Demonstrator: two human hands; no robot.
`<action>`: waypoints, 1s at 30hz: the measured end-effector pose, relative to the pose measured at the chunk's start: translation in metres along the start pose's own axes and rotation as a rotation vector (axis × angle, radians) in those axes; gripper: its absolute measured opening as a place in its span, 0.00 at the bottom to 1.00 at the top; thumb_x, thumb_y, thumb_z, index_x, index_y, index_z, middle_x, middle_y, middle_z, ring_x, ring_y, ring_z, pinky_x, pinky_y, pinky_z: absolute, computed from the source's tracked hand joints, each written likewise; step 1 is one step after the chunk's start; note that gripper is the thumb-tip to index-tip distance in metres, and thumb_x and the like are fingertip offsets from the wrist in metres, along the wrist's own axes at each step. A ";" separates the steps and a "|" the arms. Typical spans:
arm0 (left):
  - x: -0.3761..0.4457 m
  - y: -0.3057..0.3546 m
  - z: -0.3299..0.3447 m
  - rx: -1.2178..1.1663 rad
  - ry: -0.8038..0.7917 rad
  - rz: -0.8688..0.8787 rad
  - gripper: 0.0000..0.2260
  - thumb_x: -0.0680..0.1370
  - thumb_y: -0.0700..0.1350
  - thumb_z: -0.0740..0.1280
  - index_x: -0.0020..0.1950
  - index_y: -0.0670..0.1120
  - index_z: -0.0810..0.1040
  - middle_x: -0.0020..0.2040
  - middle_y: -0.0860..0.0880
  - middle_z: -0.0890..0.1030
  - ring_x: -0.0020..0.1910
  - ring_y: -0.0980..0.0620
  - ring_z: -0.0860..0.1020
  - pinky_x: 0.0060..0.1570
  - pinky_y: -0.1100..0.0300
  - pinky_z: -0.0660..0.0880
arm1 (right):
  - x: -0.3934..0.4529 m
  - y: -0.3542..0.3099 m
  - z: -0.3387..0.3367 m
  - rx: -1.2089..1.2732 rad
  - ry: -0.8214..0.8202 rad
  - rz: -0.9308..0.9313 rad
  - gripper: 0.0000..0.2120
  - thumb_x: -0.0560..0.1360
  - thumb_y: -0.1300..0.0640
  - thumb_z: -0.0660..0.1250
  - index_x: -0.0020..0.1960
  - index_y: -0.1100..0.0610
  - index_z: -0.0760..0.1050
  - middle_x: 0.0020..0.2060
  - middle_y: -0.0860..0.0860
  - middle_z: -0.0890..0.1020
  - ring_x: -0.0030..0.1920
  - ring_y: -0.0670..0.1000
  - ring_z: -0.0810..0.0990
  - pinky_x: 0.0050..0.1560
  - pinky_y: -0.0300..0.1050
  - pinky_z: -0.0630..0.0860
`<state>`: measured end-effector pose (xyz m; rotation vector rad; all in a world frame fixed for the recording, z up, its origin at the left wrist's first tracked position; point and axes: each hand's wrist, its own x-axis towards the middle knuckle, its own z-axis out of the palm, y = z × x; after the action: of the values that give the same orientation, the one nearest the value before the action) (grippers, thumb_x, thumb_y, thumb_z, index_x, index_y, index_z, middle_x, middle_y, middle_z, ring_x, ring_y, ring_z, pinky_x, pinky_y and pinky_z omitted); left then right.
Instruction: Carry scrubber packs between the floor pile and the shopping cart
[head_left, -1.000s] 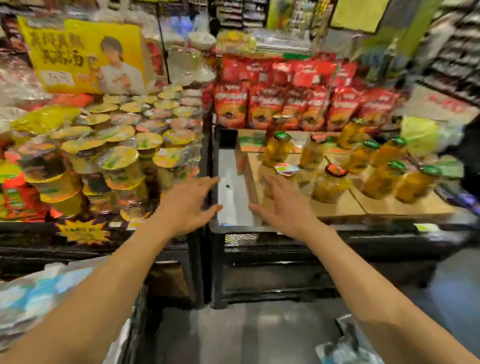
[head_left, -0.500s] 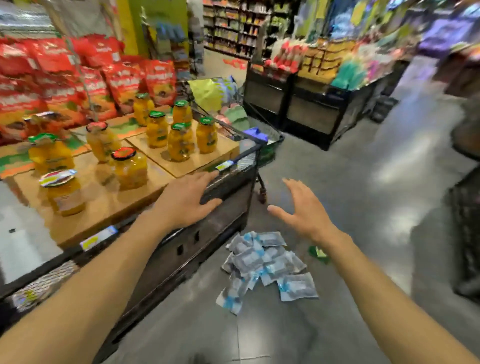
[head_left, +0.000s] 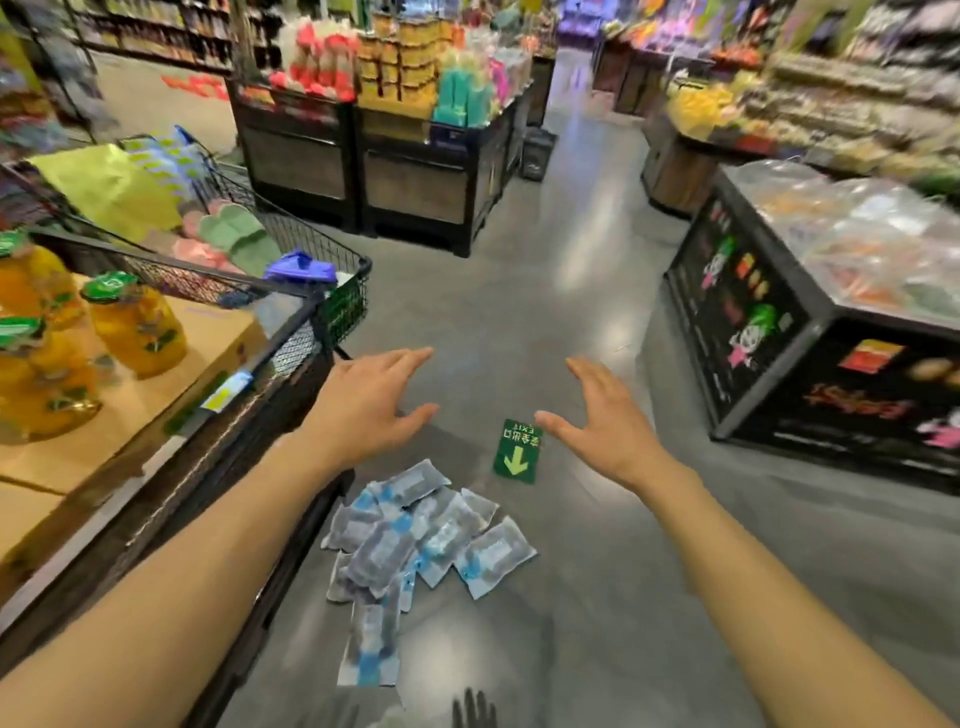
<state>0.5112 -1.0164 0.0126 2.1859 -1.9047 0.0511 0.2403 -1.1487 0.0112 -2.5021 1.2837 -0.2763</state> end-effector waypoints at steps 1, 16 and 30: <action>0.013 -0.005 0.004 0.007 0.001 0.010 0.36 0.76 0.67 0.58 0.80 0.52 0.64 0.74 0.49 0.76 0.69 0.44 0.77 0.64 0.43 0.75 | 0.011 -0.002 0.002 -0.014 -0.013 0.008 0.43 0.79 0.35 0.64 0.83 0.55 0.52 0.83 0.53 0.55 0.83 0.54 0.51 0.81 0.51 0.51; 0.132 -0.103 0.234 -0.095 0.085 -0.006 0.37 0.77 0.67 0.57 0.81 0.47 0.62 0.72 0.45 0.76 0.70 0.41 0.74 0.65 0.41 0.72 | 0.174 0.077 0.210 -0.084 -0.092 0.030 0.49 0.71 0.25 0.55 0.83 0.51 0.53 0.83 0.52 0.56 0.83 0.54 0.52 0.81 0.51 0.49; 0.070 -0.180 0.762 -0.102 -0.077 -0.118 0.40 0.74 0.67 0.60 0.81 0.48 0.62 0.73 0.42 0.75 0.70 0.38 0.74 0.67 0.41 0.72 | 0.212 0.280 0.704 0.008 -0.056 -0.069 0.47 0.73 0.32 0.68 0.82 0.54 0.56 0.80 0.53 0.62 0.80 0.55 0.60 0.79 0.54 0.58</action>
<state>0.5977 -1.2173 -0.7425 2.2559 -1.7714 -0.1491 0.3701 -1.3428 -0.7401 -2.5321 1.1744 -0.2248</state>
